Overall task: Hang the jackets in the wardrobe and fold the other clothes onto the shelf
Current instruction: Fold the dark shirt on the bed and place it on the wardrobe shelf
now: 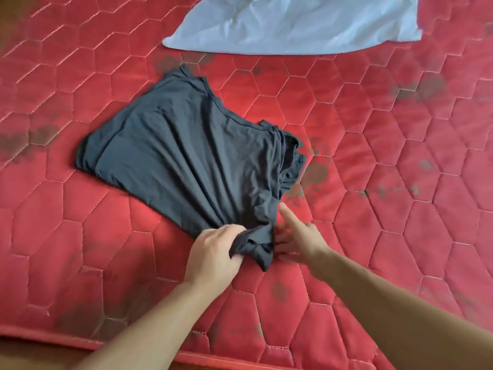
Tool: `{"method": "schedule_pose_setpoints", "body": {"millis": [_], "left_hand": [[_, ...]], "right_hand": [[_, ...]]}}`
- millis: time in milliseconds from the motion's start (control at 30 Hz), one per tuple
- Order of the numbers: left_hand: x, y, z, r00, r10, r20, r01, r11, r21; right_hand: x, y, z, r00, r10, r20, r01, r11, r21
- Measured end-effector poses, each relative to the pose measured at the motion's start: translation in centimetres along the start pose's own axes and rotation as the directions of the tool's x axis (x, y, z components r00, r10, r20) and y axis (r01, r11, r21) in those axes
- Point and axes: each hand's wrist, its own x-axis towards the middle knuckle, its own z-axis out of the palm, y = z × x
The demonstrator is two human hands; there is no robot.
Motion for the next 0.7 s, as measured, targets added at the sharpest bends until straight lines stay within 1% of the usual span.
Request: {"method": "schedule_pose_setpoints", "body": {"millis": [33,100,133,200,267,333,367,433,467,533,600,700], "left_hand": [[-0.6,0.6,0.0,1.0,-0.017,-0.008,0.017,1.0,-0.021],[-1.8,1.4,-0.1,0.999,-0.019,-0.026,0.017,0.997,-0.069],[-2.3,1.8,-0.3,1.0,-0.013,-0.026,0.011,0.996,-0.089],[-3.0,2.3,-0.6,0.999,0.017,-0.033,-0.02,0.994,-0.104],[-3.7,2.4,-0.6,0.998,0.052,-0.03,-0.054,0.994,-0.092],[-4.3,2.2,-0.4,0.998,0.062,0.001,-0.061,0.995,-0.084],[-4.6,2.1,-0.2,0.998,0.059,0.019,-0.057,0.995,-0.085],[-5.2,1.9,0.3,0.998,0.028,0.05,-0.023,0.995,-0.098],[-5.5,1.9,0.5,0.998,-0.002,0.055,0.008,0.993,-0.117],[-5.9,1.9,0.8,0.995,-0.081,0.064,0.091,0.979,-0.183],[-5.8,2.2,0.9,0.985,-0.151,0.083,0.167,0.949,-0.266],[-5.5,2.6,1.0,0.969,-0.208,0.137,0.244,0.905,-0.349]], "right_hand": [[0.4,-0.4,-0.2,0.993,0.042,0.107,-0.051,0.995,0.087],[1.5,-1.4,-0.1,0.963,0.022,0.267,-0.086,0.969,0.232],[2.1,-2.1,0.0,0.956,-0.005,0.293,-0.08,0.957,0.277],[3.1,-4.1,0.4,0.963,-0.048,0.266,-0.041,0.947,0.318],[4.0,-5.8,0.7,0.984,-0.061,0.168,0.002,0.944,0.33],[4.7,-7.0,0.9,0.998,-0.07,0.002,0.065,0.94,0.334],[4.9,-7.4,0.9,0.993,-0.081,-0.089,0.105,0.942,0.32],[5.1,-7.8,0.7,0.962,-0.124,-0.242,0.188,0.946,0.262],[5.0,-7.7,0.4,0.945,-0.151,-0.29,0.222,0.947,0.232],[4.6,-6.9,-0.5,0.912,-0.19,-0.364,0.268,0.947,0.179],[4.1,-5.9,-2.1,0.861,-0.239,-0.448,0.311,0.946,0.093],[3.1,-4.5,-4.9,0.798,-0.29,-0.528,0.313,0.949,-0.048]]}}
